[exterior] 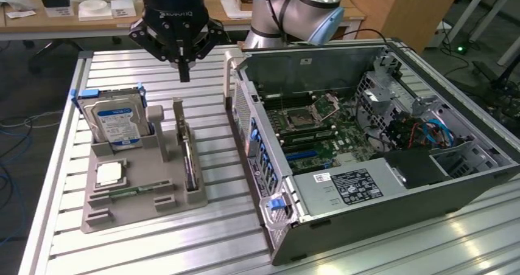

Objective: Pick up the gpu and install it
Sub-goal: 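Reach for the gpu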

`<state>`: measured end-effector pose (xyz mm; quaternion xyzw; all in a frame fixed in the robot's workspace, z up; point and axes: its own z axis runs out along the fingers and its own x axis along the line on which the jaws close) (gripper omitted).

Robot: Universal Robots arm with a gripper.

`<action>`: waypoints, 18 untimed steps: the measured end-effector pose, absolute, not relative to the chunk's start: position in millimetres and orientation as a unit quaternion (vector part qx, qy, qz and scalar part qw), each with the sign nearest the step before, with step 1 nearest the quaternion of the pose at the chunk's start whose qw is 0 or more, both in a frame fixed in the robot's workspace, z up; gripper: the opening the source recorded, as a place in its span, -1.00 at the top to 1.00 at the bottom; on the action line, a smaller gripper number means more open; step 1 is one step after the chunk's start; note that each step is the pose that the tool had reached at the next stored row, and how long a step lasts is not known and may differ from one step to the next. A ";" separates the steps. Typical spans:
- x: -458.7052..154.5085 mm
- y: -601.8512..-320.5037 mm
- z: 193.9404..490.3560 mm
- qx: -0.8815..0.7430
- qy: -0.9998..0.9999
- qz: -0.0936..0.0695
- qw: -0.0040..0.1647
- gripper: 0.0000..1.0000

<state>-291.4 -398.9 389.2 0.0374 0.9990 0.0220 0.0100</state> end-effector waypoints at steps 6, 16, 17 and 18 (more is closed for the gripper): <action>-297.9 -398.8 388.9 0.037 0.999 0.022 0.010 0.79; -308.7 -398.8 388.6 0.038 0.999 0.022 0.009 0.79; -310.0 -398.9 388.5 0.037 0.999 0.022 0.009 0.79; -311.2 -398.9 388.5 0.037 0.999 0.022 0.009 0.79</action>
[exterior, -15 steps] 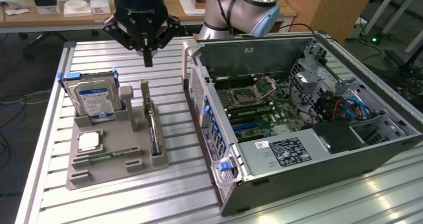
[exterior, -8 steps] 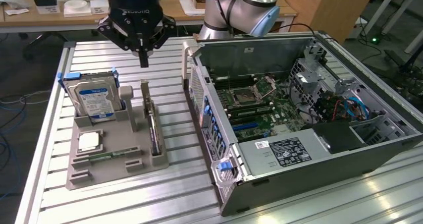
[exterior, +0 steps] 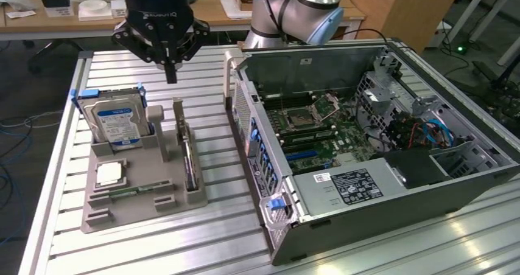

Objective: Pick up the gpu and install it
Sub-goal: 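Reach for the gpu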

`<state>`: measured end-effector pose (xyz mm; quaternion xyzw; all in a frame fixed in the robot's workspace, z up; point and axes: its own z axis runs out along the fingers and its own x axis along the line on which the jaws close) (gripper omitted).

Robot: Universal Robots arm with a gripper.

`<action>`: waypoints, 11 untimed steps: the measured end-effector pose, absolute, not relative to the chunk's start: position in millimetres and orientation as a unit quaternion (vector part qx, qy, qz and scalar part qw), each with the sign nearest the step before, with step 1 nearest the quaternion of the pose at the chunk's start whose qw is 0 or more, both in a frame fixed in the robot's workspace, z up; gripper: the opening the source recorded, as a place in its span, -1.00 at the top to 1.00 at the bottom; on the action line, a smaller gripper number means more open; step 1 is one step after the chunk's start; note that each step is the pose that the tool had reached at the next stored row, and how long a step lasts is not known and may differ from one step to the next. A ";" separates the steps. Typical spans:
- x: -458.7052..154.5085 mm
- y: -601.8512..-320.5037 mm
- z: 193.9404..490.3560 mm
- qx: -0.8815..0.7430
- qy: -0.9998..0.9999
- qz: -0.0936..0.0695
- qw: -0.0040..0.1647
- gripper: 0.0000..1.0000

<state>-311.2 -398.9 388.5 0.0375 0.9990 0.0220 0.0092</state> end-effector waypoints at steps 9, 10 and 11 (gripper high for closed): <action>-315.7 -402.1 388.3 0.037 0.999 0.022 0.009 0.79; -315.7 -402.1 388.3 0.037 0.999 0.022 0.009 0.79; -315.7 -402.2 388.4 0.037 0.999 0.022 0.009 0.79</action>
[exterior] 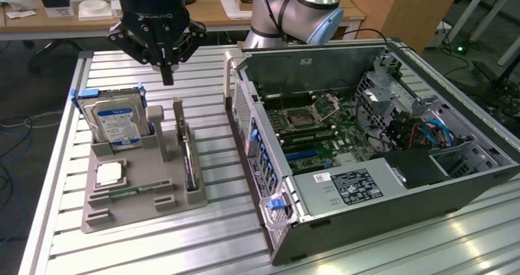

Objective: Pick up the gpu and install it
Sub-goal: 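Pick up the gpu and move the gpu toward the slot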

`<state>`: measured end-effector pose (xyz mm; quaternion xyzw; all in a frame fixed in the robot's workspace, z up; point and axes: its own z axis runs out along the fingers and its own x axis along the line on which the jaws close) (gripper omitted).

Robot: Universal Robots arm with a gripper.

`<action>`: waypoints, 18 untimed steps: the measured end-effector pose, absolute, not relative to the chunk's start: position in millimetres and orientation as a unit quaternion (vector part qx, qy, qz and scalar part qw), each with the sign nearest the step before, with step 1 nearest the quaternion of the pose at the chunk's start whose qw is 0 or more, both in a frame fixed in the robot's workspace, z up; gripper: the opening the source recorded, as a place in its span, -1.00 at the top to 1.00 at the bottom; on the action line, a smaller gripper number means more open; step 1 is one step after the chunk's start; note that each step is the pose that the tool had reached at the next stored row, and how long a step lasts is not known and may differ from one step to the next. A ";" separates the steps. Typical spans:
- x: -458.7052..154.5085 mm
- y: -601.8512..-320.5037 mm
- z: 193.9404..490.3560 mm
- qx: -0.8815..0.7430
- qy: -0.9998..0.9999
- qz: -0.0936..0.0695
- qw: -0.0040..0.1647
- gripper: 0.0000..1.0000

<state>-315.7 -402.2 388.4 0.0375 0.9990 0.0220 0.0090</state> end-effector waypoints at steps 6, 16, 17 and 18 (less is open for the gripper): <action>-315.7 -402.2 388.4 0.037 0.999 0.022 0.009 0.79; -315.7 -402.2 388.3 0.037 0.999 0.022 0.009 0.53; -315.7 -402.2 388.3 0.037 0.999 0.022 0.009 0.41; -315.8 -402.3 388.3 0.038 0.999 0.022 0.009 0.29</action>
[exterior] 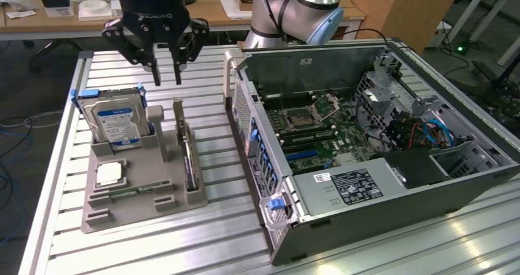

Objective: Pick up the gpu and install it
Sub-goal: 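Pick up the gpu and move the gpu toward the slot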

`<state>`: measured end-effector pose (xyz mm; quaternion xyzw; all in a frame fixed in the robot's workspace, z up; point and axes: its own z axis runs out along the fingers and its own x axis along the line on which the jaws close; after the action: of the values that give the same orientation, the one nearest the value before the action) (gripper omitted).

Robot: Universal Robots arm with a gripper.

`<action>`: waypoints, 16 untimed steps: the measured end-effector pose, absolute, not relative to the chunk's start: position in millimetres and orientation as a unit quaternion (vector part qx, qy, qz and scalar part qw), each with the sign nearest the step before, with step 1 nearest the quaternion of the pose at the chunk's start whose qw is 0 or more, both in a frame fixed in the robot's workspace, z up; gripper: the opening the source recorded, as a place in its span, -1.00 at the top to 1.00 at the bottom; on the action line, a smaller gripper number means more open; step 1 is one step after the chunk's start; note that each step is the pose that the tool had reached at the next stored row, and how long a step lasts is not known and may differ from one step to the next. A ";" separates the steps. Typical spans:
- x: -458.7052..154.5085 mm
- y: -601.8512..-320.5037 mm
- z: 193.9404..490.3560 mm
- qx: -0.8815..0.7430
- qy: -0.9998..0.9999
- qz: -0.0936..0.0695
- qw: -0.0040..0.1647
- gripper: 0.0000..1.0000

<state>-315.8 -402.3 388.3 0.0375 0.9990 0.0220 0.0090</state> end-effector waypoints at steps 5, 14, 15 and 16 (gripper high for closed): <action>-315.7 -402.4 388.3 0.037 0.999 0.022 0.009 -0.06; -315.6 -404.3 386.2 0.022 0.999 0.022 0.009 -0.06; -315.6 -405.0 385.8 0.020 1.000 0.022 0.009 -0.06; -315.6 -405.6 385.4 0.018 1.000 0.022 0.009 -0.06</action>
<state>-315.6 -405.6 385.4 0.0183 0.9996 0.0221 0.0086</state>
